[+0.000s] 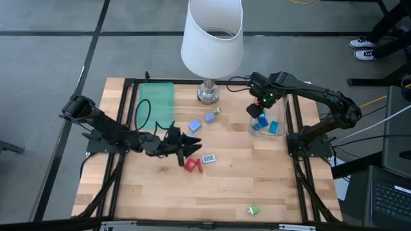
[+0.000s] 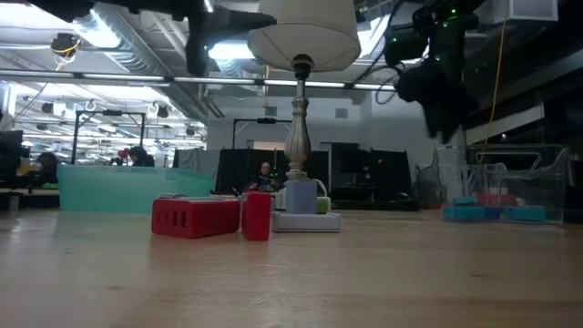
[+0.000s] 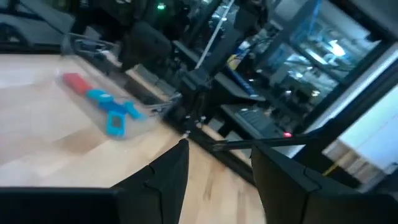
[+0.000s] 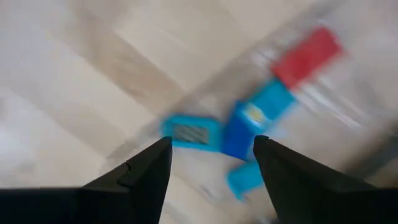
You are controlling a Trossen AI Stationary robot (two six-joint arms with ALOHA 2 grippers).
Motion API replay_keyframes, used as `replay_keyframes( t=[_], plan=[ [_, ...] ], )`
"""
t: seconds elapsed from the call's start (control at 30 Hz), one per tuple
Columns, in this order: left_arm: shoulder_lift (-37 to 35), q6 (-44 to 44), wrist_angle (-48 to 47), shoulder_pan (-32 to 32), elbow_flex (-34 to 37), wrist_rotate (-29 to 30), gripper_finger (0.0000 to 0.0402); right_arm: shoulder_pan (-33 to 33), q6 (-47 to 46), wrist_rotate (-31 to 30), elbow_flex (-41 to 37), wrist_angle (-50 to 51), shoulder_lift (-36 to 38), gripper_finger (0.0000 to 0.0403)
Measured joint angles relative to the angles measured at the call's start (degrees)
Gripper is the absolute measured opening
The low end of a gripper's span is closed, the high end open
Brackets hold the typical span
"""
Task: Pick & Place Office items
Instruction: Put the white digital timer into the transparent bin
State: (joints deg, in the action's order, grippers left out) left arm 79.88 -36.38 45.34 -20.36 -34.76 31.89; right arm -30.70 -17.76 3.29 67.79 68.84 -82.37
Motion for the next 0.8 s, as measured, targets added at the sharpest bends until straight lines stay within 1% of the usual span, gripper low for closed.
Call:
replay_keyframes(
  t=[0.07,0.17,0.27,0.33,0.37,0.4,0.47,0.53,0.6,0.63,0.7,0.8],
  plan=[
    [0.0,-2.3,0.9,1.4,0.0,-2.3,0.0168,0.0,0.0,4.7,0.0,-4.6,0.0,0.0226],
    [0.0,-7.3,3.1,3.1,0.0,-6.6,0.0168,0.1,0.0,13.1,0.0,-15.2,0.0,0.0211],
    [0.0,-13.9,3.7,5.2,0.0,-12.6,0.0169,0.6,-3.1,23.3,0.0,-29.1,0.0,0.0197],
    [0.0,-19.0,1.3,6.8,-0.1,-17.1,0.0174,1.3,-6.9,29.1,0.0,-39.6,0.0,0.0190],
    [-0.1,-21.6,-2.5,7.5,-0.6,-19.3,0.0177,1.8,-9.2,31.5,0.0,-45.1,0.0,0.0188],
    [-0.1,-23.6,-9.3,8.1,-1.7,-22.2,0.0181,2.3,-11.6,33.4,0.0,-50.5,0.0,0.0187],
    [0.2,-25.3,-27.7,8.8,-5.2,-28.5,0.0187,3.5,-16.9,36.4,0.0,-62.1,0.2,0.0187],
    [1.8,-23.3,-44.9,9.2,-10.2,-33.7,0.0191,5.1,-21.7,36.6,0.0,-73.8,0.7,0.0187],
    [3.6,-18.5,-55.8,9.8,-14.6,-36.6,0.0194,6.6,-26.1,36.7,0.1,-84.7,1.2,0.0189],
    [4.5,-15.7,-58.8,10.1,-16.7,-37.6,0.0196,7.3,-28.2,36.7,0.1,-89.2,1.6,0.0190],
    [6.0,-10.6,-61.6,10.9,-20.6,-39.5,0.0200,8.6,-31.9,35.7,0.1,-96.8,2.2,0.0189],
    [8.7,-5.2,-64.1,12.0,-25.8,-40.4,0.0206,10.2,-34.1,33.1,0.1,-102.0,4.0,0.0188]
  ],
)
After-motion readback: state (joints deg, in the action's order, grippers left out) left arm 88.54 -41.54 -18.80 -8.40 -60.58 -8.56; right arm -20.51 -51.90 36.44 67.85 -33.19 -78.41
